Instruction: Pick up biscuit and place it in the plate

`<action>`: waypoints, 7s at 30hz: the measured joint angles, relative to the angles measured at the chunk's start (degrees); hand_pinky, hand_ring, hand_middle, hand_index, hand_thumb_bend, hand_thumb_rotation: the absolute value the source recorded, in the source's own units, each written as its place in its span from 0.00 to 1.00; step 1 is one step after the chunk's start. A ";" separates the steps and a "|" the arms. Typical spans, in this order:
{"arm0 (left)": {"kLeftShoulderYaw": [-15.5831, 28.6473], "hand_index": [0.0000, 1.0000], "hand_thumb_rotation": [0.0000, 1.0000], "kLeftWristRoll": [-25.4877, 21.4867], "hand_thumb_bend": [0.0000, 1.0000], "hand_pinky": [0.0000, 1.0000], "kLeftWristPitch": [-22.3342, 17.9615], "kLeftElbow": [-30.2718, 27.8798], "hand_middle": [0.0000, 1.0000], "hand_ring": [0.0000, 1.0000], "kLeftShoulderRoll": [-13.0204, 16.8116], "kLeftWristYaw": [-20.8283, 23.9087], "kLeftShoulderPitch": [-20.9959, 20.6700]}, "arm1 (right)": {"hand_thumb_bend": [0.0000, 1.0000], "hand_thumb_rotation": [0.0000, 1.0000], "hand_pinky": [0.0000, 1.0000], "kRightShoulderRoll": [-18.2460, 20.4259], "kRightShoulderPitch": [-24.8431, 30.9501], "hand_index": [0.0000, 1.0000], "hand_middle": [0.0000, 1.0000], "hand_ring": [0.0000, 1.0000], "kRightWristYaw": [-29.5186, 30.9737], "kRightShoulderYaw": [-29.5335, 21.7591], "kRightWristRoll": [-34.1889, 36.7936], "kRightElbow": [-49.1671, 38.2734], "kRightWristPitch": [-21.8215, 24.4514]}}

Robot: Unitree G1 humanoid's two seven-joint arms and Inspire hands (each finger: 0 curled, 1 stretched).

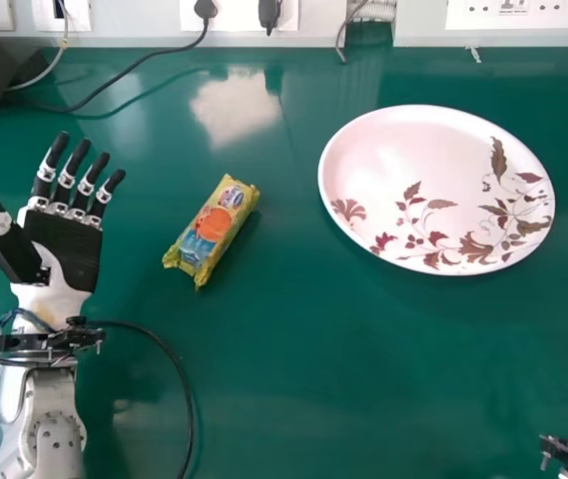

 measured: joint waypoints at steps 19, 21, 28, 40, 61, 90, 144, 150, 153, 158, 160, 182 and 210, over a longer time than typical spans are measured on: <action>-0.98 0.87 0.62 2.20 1.00 0.79 -4.63 -3.52 0.91 0.85 2.27 -1.33 1.49 | 0.95 0.30 0.90 -0.11 -0.45 0.82 0.91 0.92 0.73 -0.54 0.74 0.33 0.58; -1.25 0.88 0.62 3.52 1.00 0.79 -5.70 -3.59 0.90 0.86 2.52 -0.93 1.68 | 0.95 0.32 0.88 -0.11 -0.45 0.83 0.92 0.93 0.87 -0.61 0.74 0.47 0.58; -2.62 0.91 0.66 11.81 1.00 0.84 -13.33 -3.68 0.92 0.89 2.49 2.97 2.20 | 0.96 0.39 0.81 -0.09 -0.48 0.83 0.91 0.89 1.56 -0.79 0.38 0.83 0.39; -3.96 0.93 0.70 23.18 1.00 0.98 -26.15 -0.63 0.93 0.94 3.26 7.83 2.21 | 0.96 0.47 0.81 -0.06 -0.48 0.85 0.92 0.90 0.49 -0.78 -1.54 0.87 -0.17; -5.76 0.97 0.68 40.15 1.00 1.00 -34.62 -0.82 0.98 0.95 5.54 20.51 5.12 | 0.97 0.48 0.84 -0.07 -0.53 0.89 0.95 0.95 0.07 -0.71 -0.56 1.48 -0.90; -12.25 0.96 0.68 61.00 1.00 1.00 -16.91 -16.03 0.96 0.95 9.34 29.88 10.26 | 1.00 0.52 1.00 -0.08 -0.45 0.99 1.00 1.00 -0.27 -0.97 -0.28 1.18 -0.78; -22.39 1.00 0.66 79.59 1.00 1.00 12.05 -32.20 0.99 0.96 14.19 22.33 12.84 | 1.00 0.64 0.97 0.06 0.19 1.00 1.00 1.00 -1.48 -0.70 -0.03 -0.84 0.28; -23.65 1.00 0.68 80.73 1.00 1.00 13.94 -32.17 0.99 0.96 14.51 21.25 12.33 | 1.00 0.63 0.98 0.08 0.24 1.00 1.00 1.00 -1.53 -0.51 -0.65 -0.86 0.27; -24.07 1.00 0.69 80.90 1.00 1.00 14.77 -32.11 1.00 0.97 14.83 20.50 11.98 | 1.00 0.61 0.97 0.13 0.48 1.00 1.00 1.00 -1.58 -0.39 -0.69 -1.25 0.27; -24.74 1.00 0.70 80.91 1.00 1.00 15.81 -32.08 1.00 0.97 15.31 19.56 11.50 | 1.00 0.58 0.96 0.18 0.70 1.00 1.00 1.00 -1.59 -0.36 -0.77 -2.17 0.27; -25.26 1.00 0.70 81.09 1.00 1.00 16.65 -32.08 1.00 0.98 15.34 19.21 11.04 | 1.00 0.57 0.96 0.22 0.88 1.00 1.00 1.00 -1.57 -0.16 -0.46 -2.53 0.31; -27.95 1.00 0.69 81.85 1.00 1.00 18.99 -30.52 0.99 0.97 16.30 17.38 10.27 | 1.00 0.52 0.93 0.51 2.21 1.00 1.00 1.00 -2.69 0.51 -0.86 -4.25 0.49; -30.22 1.00 0.67 88.73 1.00 1.00 23.57 -26.17 0.99 0.97 23.39 7.78 2.79 | 1.00 0.49 0.92 0.66 2.56 1.00 1.00 1.00 -2.52 1.42 -1.71 -4.08 0.09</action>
